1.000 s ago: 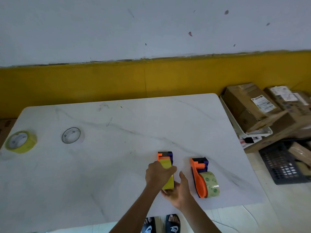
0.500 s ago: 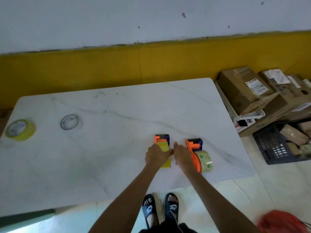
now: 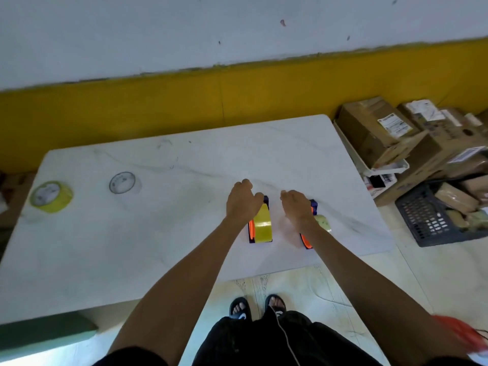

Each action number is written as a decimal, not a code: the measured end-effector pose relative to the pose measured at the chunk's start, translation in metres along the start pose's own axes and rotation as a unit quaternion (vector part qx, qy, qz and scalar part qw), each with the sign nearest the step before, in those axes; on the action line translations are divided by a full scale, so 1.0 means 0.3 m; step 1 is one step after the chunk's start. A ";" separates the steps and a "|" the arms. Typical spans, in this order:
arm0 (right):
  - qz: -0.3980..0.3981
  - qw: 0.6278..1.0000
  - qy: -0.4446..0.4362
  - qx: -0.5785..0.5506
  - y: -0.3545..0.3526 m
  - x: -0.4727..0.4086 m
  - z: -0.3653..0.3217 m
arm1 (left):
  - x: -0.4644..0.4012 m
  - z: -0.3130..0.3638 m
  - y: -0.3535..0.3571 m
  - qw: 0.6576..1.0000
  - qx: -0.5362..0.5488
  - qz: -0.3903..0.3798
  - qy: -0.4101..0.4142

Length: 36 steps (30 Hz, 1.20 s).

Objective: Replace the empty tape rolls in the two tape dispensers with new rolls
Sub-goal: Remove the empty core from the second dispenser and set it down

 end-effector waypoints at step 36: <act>-0.146 0.985 -0.058 -0.076 -0.227 0.060 0.448 | 0.247 -0.004 0.675 0.926 0.255 -0.038 -0.276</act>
Point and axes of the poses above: each hand's wrist, its own x-axis away from the middle knuckle, its own y-axis out of the palm, z = x × y, the point moved 10 cm from there along -x, towards the middle knuckle, and after that the axes turned 13 degrees about -y, right-handed, at the moved point
